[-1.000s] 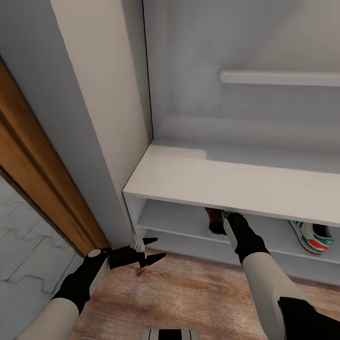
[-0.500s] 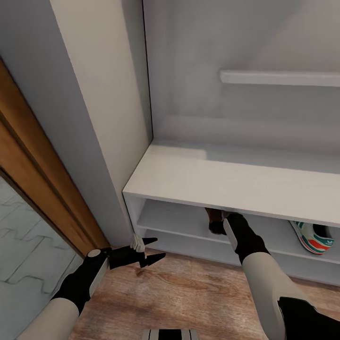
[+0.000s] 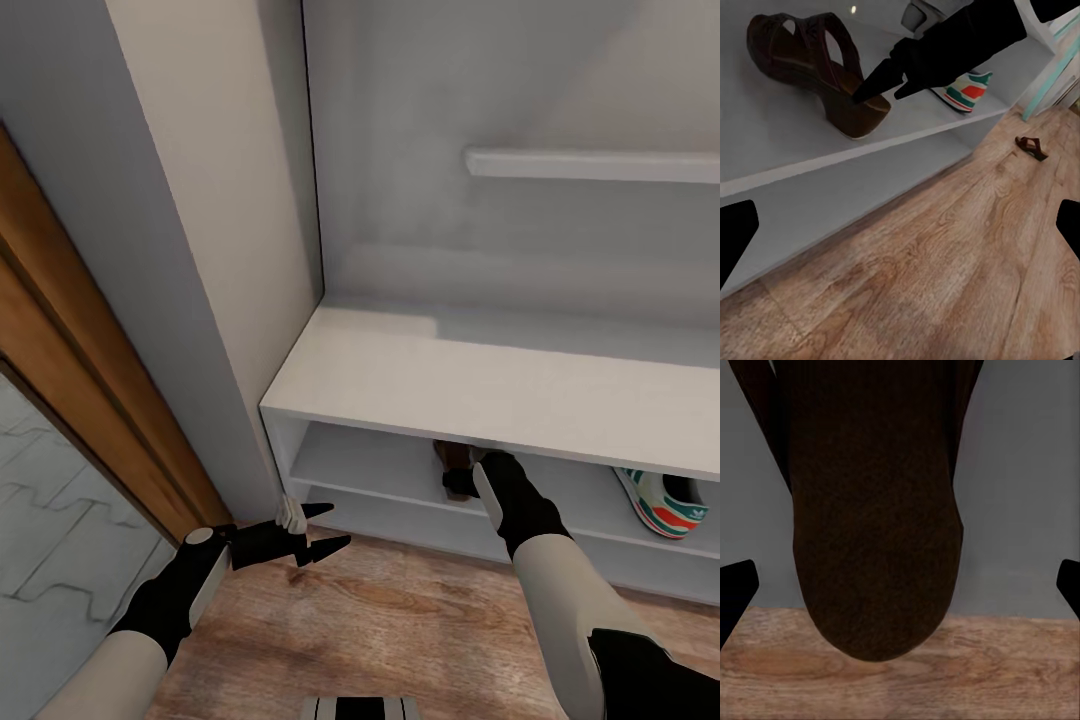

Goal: Pick up the two gym shoes and the two sandals from the corridor floor and place them onto the hallstand (shoe rack) in the corridor, making sure they are on the rack and not on the floor. Arrange them so the two gym shoes are next to each other and the two sandals are next to each other.

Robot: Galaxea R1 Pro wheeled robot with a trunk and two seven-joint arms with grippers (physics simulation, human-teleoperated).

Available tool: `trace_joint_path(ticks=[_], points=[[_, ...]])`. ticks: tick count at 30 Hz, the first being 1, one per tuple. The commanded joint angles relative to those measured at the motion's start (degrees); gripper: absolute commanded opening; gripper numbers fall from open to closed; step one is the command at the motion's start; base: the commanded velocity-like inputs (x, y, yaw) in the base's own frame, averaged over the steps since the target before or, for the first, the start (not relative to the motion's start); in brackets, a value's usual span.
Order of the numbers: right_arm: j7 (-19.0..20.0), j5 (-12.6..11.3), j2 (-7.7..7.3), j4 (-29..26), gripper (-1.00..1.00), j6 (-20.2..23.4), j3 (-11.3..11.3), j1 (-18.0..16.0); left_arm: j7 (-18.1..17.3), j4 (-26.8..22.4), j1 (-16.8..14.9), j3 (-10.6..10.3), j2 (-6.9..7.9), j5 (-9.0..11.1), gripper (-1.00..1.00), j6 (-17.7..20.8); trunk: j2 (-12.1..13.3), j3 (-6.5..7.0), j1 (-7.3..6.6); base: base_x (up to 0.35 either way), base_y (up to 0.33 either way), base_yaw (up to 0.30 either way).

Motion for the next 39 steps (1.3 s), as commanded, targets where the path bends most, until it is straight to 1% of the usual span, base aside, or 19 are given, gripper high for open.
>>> trace_joint_path(ticks=[1,16,19,39], points=[[-0.1,0.1,0.07,-0.1,1.00,0.2,-0.2,0.0,0.0,0.0,0.0,-0.3,0.08,0.5,1.00,0.4,0.0,-0.05,-0.01,0.000,0.000,0.000],[-0.1,0.1,0.07,-0.1,1.00,0.3,-0.2,0.0,0.0,0.0,0.0,-0.3,0.08,0.5,1.00,0.4,0.0,-0.05,-0.01,-0.002,0.000,0.000],[-0.1,0.1,0.07,-0.1,1.00,0.2,-0.2,0.0,0.0,0.0,0.0,-0.3,0.08,0.5,1.00,0.4,0.0,-0.05,-0.01,-0.119,0.000,0.000],[0.0,0.1,0.07,-0.1,1.00,0.2,-0.3,0.0,0.0,0.0,0.0,-0.3,0.08,0.5,1.00,0.4,0.0,-0.05,-0.01,-0.328,0.000,0.000]])
